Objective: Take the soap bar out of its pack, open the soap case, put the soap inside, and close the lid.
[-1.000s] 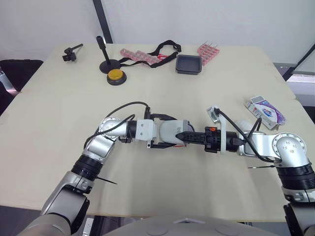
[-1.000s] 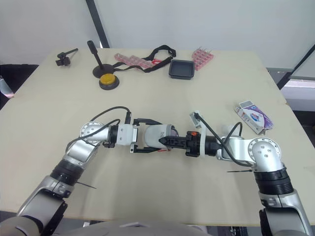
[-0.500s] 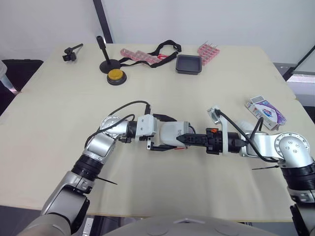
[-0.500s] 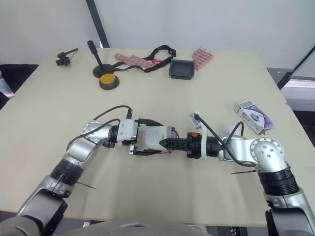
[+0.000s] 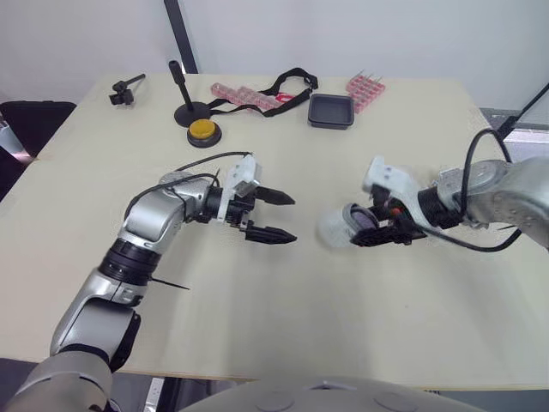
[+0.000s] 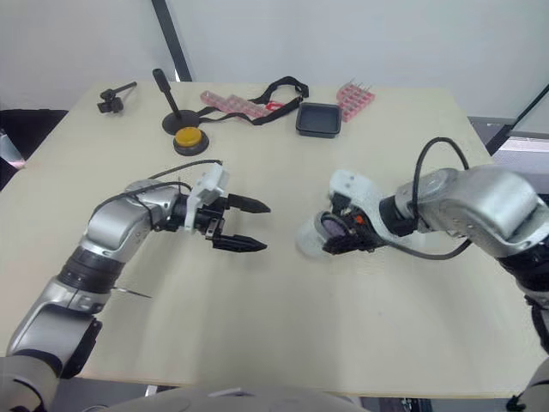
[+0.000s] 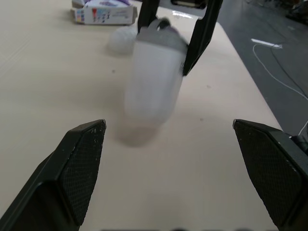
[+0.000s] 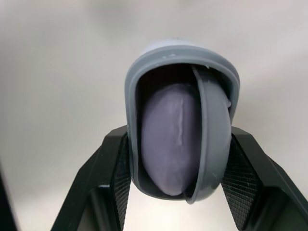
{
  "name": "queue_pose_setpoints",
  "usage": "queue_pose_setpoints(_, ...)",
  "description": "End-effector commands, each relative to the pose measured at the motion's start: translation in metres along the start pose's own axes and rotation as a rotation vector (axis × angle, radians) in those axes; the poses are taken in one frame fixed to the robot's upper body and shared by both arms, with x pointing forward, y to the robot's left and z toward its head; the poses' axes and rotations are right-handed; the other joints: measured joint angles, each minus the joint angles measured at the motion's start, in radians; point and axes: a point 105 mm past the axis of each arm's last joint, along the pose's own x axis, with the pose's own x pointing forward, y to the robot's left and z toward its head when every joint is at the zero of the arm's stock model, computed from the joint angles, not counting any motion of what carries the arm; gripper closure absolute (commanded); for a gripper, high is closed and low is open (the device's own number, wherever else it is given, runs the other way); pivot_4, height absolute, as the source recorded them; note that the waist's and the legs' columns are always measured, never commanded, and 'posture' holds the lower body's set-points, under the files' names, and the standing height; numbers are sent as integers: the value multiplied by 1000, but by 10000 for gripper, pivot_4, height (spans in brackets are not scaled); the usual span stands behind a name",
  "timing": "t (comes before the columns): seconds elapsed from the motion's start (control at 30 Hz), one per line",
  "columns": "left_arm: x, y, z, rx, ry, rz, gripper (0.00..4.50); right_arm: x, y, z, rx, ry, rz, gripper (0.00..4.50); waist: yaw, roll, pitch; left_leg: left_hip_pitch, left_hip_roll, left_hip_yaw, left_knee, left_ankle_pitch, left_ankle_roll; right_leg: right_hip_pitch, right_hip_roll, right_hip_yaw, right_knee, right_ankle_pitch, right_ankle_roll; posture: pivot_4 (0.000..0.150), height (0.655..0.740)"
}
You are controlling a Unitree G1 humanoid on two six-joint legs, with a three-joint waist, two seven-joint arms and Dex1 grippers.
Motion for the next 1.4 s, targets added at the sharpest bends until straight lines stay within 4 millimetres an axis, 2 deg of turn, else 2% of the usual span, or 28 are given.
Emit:
queue_pose_setpoints(0.03,14,-1,-2,117,35,23,40,-6,-1,11,-178,82,-24,23940,-5,0,0,0,0,0,0,0,0,0,0,0,0,0,0,1500,7291)
queue_pose_setpoints(0.2,29,5,-12,226,67,76,40,-1,-7,21,-275,153,-47,23940,-8,0,0,1,1,0,1,0,0,0,0,0,2,0,0,1500,7291)
queue_pose_setpoints(0.43,40,18,-7,220,23,164,40,8,-6,30,-345,184,-35,23940,-4,0,0,0,1,0,4,0,1,0,0,1,7,0,0,1500,7291)
queue_pose_setpoints(0.63,48,14,-5,192,-11,140,40,13,-3,36,-383,179,-25,23940,-3,0,0,1,1,0,4,0,1,0,0,1,8,0,-1,1500,7291)
queue_pose_setpoints(1.13,54,9,-8,177,-2,82,40,16,-3,39,-432,186,-22,23940,-3,0,0,1,1,0,4,1,1,0,0,1,9,0,-1,1500,7291)
queue_pose_setpoints(1.4,55,13,-10,172,9,104,40,18,-2,39,-440,194,-20,23940,-3,0,0,1,1,0,5,1,1,0,0,1,9,0,-1,1500,7291)
